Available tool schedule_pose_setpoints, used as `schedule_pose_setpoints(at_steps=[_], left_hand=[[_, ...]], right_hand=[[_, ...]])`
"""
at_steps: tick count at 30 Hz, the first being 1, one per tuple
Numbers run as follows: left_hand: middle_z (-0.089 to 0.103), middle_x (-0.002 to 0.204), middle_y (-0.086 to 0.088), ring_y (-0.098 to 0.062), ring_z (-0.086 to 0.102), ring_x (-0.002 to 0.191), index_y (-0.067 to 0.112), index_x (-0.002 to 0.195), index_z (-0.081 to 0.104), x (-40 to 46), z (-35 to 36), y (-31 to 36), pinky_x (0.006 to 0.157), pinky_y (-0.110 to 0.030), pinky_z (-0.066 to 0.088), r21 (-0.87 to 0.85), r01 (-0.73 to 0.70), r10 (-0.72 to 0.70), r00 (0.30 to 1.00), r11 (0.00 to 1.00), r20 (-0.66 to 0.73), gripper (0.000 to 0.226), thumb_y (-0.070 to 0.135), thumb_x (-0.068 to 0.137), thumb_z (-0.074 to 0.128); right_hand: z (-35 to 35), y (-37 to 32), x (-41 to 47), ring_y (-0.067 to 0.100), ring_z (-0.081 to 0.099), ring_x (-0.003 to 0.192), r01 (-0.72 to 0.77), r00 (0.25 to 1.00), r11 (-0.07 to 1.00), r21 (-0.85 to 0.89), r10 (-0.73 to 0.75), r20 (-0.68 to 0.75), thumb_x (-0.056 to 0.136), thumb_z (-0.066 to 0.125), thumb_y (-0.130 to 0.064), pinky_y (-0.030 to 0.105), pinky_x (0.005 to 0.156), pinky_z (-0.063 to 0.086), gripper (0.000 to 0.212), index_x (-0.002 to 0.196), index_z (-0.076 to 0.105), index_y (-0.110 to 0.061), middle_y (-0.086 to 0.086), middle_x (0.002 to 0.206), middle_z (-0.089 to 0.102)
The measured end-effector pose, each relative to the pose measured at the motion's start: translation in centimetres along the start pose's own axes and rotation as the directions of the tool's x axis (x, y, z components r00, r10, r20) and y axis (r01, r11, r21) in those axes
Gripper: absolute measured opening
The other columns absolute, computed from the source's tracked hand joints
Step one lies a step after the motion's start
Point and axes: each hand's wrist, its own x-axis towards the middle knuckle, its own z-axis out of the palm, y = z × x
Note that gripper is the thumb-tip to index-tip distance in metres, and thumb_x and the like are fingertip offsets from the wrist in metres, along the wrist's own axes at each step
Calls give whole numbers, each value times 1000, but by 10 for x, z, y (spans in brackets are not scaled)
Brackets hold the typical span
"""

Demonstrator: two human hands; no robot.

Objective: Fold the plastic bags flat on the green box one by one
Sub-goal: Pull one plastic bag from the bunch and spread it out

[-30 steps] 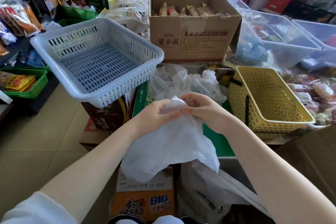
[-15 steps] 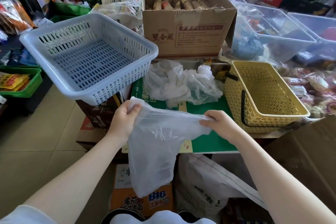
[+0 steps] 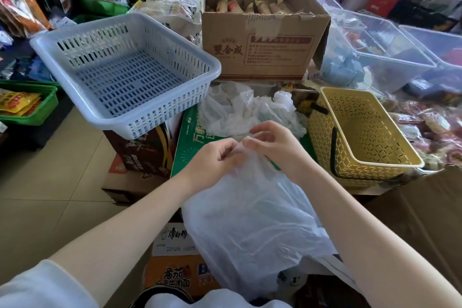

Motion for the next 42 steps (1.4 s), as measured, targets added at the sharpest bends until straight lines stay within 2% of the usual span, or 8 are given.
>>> schedule_pose_setpoints(at_steps=[3, 7, 18, 21, 25, 30, 33, 42], left_hand=[[52, 64, 6, -2, 48, 58, 9, 76, 54, -5, -1, -5, 58, -13, 39, -4, -21, 20, 984, 1000, -178, 27, 31, 90, 52], [42, 54, 16, 2, 38, 51, 13, 70, 41, -5, -6, -14, 52, -11, 33, -27, 50, -56, 932, 998, -358, 30, 31, 94, 46], [50, 70, 1, -15, 46, 66, 9, 82, 50, -16, -41, -62, 59, -26, 35, 125, 260, -108, 727, 957, -678, 24, 30, 94, 47], [55, 94, -3, -20, 51, 89, 7, 103, 49, -24, -40, -75, 68, -23, 40, 171, 339, -164, 762, 925, -626, 19, 21, 91, 55], [47, 130, -15, -26, 36, 123, 9, 118, 48, -10, -23, -59, 105, -38, 27, 764, -128, 387, 906, 632, -169, 39, 30, 86, 52], [61, 101, -6, -21, 54, 98, 6, 92, 60, 24, -2, -43, 91, -32, 41, 618, -257, 57, 945, 743, 323, 71, 73, 73, 43], [46, 64, -6, -11, 40, 60, 7, 65, 49, 31, -4, -54, 58, -29, 32, 527, -134, -68, 936, 839, 346, 63, 70, 66, 50], [32, 47, 10, -6, 31, 48, 15, 57, 39, 30, -20, -71, 49, -21, 21, 336, 40, -52, 998, 941, 26, 50, 53, 73, 67]], right_hand=[[-9, 24, -8, 10, 61, 85, 115, 988, 979, 170, -131, 85, 75, 69, -40, 28, 74, 50, 32, 93, 51, -21, 3, 107, 63], [-4, 55, -19, 18, 52, 98, 372, 909, 905, -204, -311, 279, 60, 69, -64, 32, 80, 45, 57, 95, 42, -29, -3, 115, 53], [-9, 85, -10, 12, 47, 60, 216, 972, 921, -323, -171, 161, 86, 64, -15, 16, 55, 35, 19, 75, 51, -22, -3, 68, 57], [-16, 86, -6, 2, 47, 60, 190, 975, 915, -356, -133, 180, 85, 64, -12, 12, 57, 36, 16, 75, 55, -21, -11, 68, 55], [-14, 79, -1, 1, 46, 58, 239, 954, 913, -330, -156, 257, 84, 67, -15, 13, 57, 35, 8, 78, 62, -14, -8, 69, 56], [-16, 63, 2, 4, 53, 64, 311, 920, 903, -295, -208, 333, 82, 69, -15, 18, 64, 42, 8, 87, 68, -9, -5, 75, 62], [-33, 65, 0, -1, 51, 62, 277, 922, 891, -359, -142, 360, 81, 70, -15, 12, 62, 40, 6, 86, 67, -13, -14, 72, 58], [-68, 103, -20, 10, 62, 82, -136, 900, 965, -225, 215, 378, 76, 72, -35, 25, 79, 45, 21, 92, 69, -20, -4, 88, 69]])
